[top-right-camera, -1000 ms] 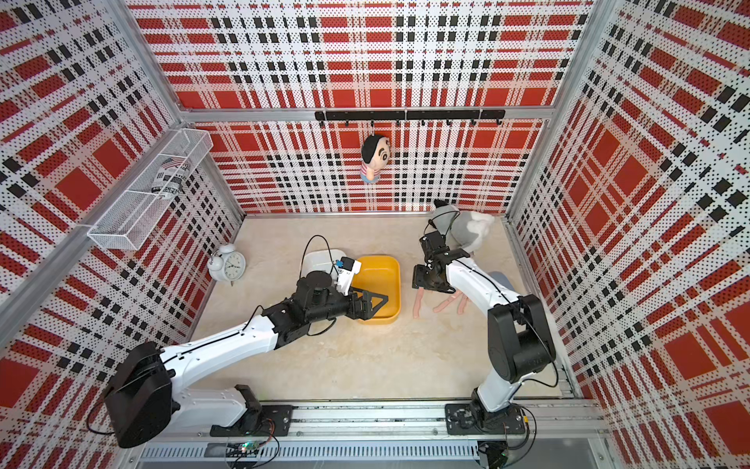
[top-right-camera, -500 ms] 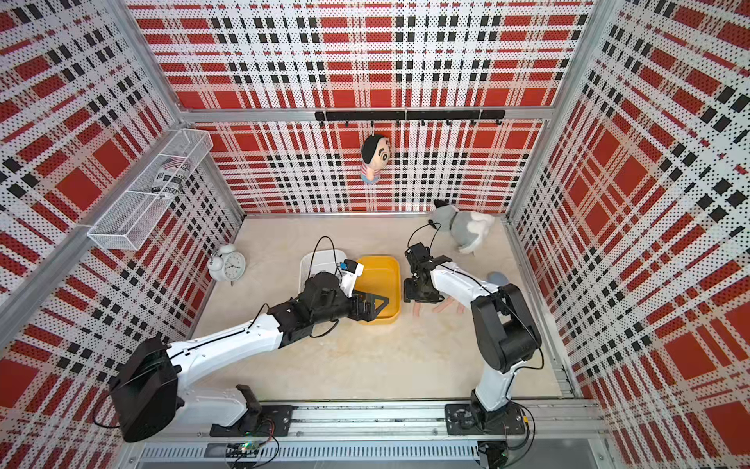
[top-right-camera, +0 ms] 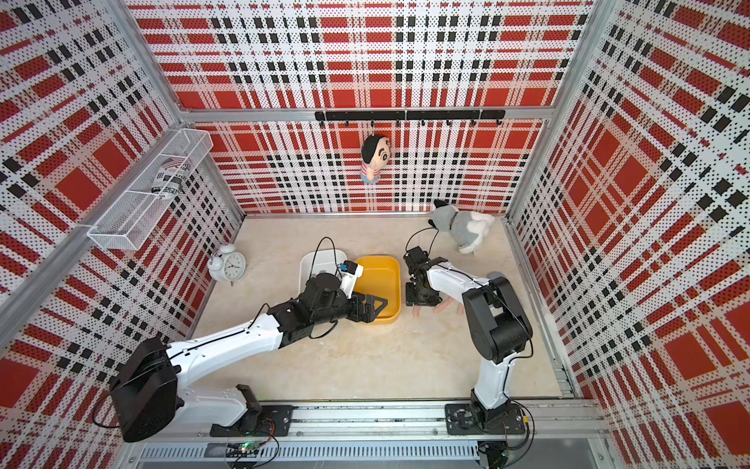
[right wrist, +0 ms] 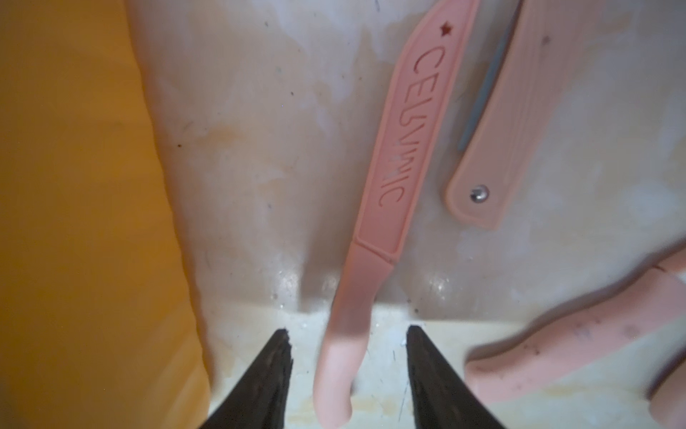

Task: Place the fruit knives into the storage box by color
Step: Pick up the fruit knife from the center of the board.

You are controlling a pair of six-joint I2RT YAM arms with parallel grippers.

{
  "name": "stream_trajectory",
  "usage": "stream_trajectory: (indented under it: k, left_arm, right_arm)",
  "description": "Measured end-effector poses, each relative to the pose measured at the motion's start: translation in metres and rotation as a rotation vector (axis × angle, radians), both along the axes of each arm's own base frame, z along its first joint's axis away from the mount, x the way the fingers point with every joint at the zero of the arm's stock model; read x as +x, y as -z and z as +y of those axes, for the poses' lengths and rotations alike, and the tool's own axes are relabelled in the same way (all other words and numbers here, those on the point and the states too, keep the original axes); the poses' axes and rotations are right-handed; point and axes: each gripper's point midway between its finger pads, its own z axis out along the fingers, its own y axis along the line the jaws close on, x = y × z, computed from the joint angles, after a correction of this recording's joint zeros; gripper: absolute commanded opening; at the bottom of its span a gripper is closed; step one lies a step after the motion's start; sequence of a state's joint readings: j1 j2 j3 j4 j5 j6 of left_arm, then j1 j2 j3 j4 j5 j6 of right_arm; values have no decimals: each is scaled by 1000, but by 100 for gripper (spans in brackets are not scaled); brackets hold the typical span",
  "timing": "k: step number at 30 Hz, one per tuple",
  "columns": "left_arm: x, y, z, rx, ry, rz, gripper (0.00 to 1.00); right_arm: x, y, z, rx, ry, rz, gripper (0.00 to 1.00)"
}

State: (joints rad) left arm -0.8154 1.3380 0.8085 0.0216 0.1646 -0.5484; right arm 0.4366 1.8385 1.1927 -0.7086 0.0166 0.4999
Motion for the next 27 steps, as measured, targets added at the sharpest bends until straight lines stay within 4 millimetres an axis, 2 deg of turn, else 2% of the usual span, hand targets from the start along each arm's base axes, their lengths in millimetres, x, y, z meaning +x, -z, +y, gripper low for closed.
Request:
stream_trajectory:
  k: [6, 15, 27]
  left_arm:
    - [0, -2, 0, -3, 0, -3, 98]
    - [0, -3, 1, -6, 0, -5, 98]
    - [-1, -3, 2, -11, 0, -7, 98]
  right_arm:
    - [0, 5, -2, -14, -5, 9, 48]
    - [0, 8, -2, -26, -26, 14, 35]
    - [-5, 9, -5, -48, -81, 31, 25]
